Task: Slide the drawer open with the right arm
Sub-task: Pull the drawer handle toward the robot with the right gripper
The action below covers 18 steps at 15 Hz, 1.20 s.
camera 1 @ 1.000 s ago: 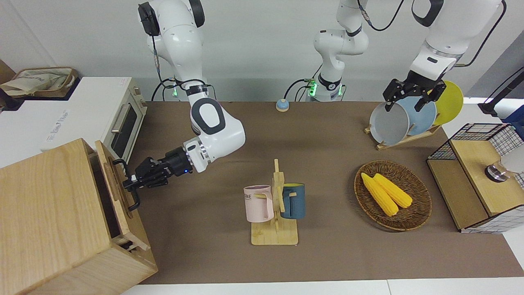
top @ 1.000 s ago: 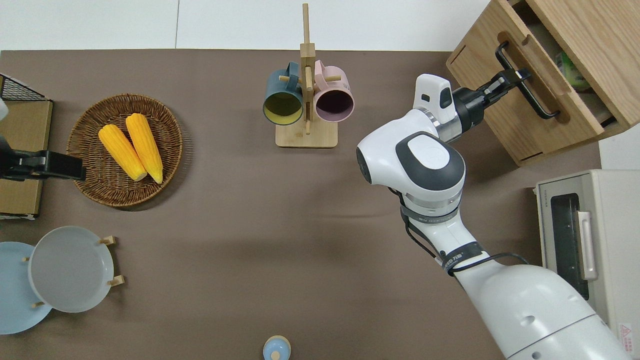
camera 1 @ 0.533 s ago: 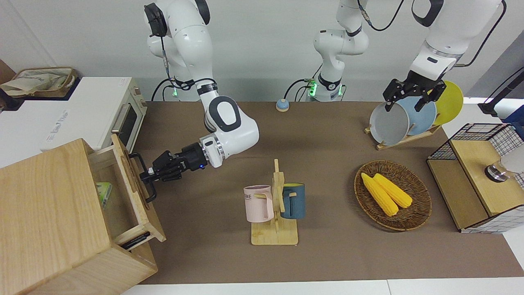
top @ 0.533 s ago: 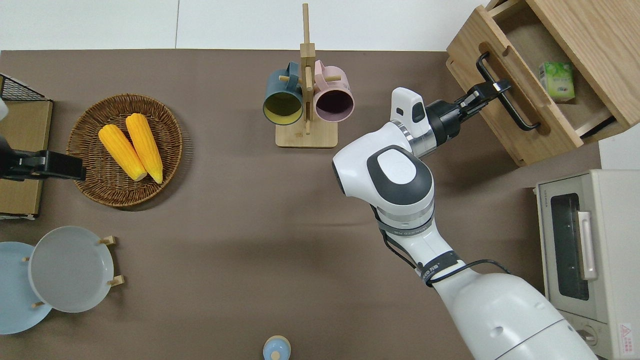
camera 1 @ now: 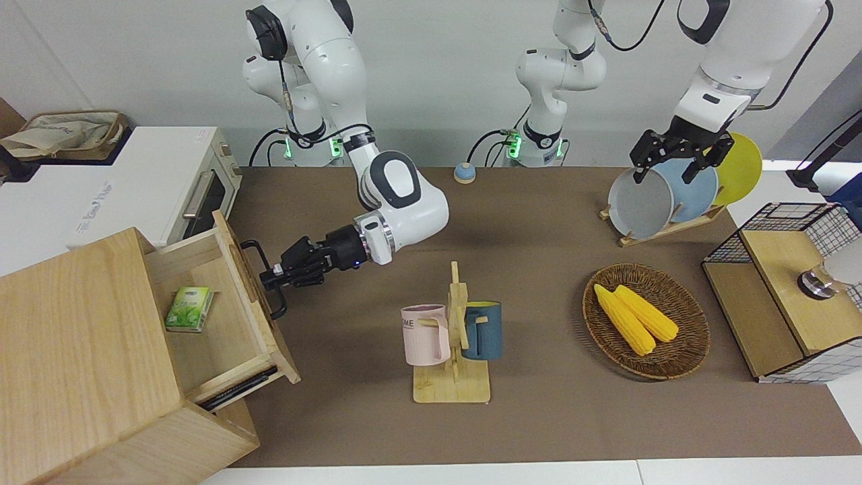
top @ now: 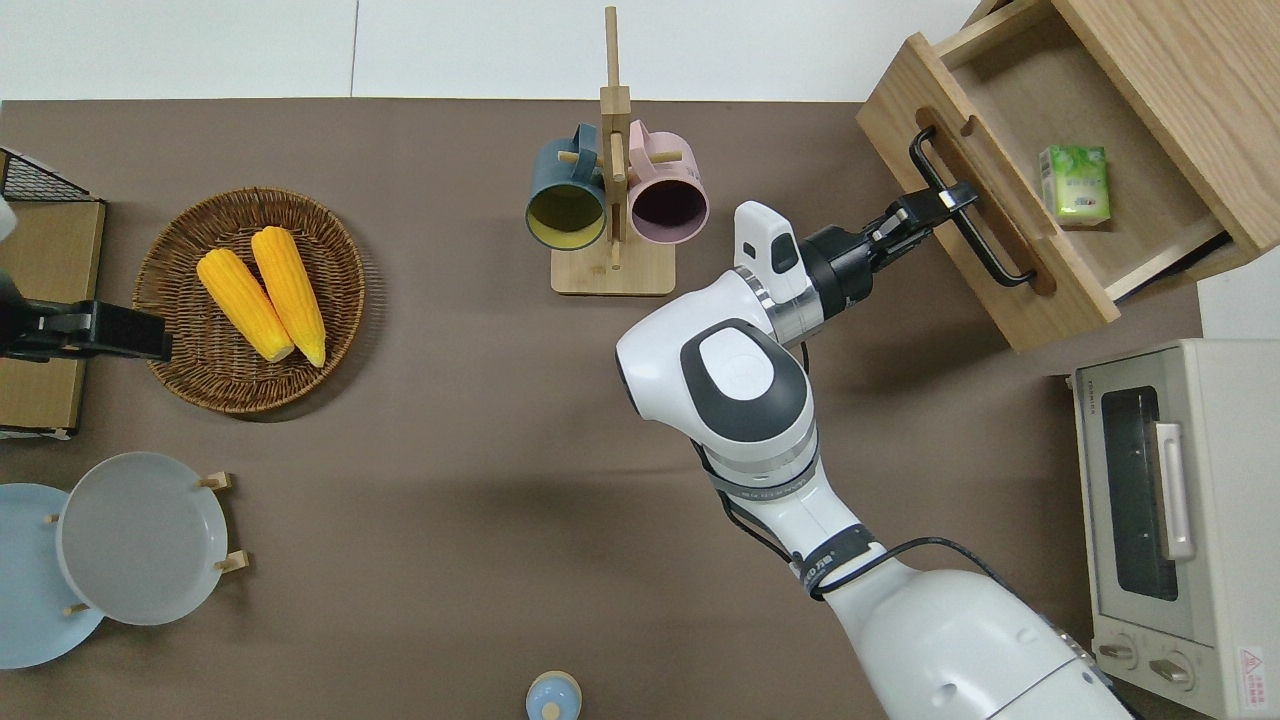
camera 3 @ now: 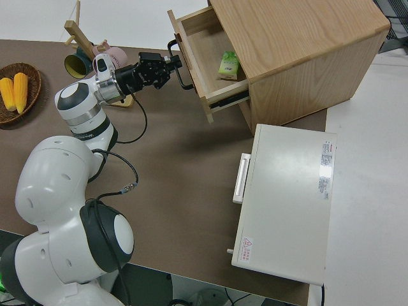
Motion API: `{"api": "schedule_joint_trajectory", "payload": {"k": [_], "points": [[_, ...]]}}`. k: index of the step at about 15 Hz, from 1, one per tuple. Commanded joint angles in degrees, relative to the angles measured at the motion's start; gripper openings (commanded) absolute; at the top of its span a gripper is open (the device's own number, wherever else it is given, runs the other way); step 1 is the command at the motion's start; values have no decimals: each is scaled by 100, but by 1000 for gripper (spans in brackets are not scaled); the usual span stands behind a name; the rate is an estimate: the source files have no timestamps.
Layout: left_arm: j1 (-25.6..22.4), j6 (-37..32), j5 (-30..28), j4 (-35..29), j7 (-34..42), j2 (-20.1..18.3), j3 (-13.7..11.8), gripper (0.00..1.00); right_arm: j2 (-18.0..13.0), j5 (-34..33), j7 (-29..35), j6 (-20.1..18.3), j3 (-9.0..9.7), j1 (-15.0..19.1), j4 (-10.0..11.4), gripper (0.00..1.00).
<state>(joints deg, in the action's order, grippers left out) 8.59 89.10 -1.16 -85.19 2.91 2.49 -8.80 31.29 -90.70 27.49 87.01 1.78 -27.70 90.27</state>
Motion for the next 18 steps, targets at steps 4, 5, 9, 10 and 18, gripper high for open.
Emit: {"api": "schedule_joint_trajectory", "payload": {"k": [4,5,9,10,18], "points": [[99,2,72,117,43,76,-95,998,9,113,-323,-290,-3,-393,-88,48],[99,2,72,117,43,76,-95,995,9,157,-323,-325,-3,-446,-97,48],[99,2,72,117,43,76,-95,998,9,280,-323,-439,-3,-578,-211,48],[99,2,72,117,43,76,-95,995,9,315,-323,-457,-3,-656,-211,46],[99,2,72,117,43,76,-95,998,9,483,-323,-870,-3,-1078,-343,29]]}}
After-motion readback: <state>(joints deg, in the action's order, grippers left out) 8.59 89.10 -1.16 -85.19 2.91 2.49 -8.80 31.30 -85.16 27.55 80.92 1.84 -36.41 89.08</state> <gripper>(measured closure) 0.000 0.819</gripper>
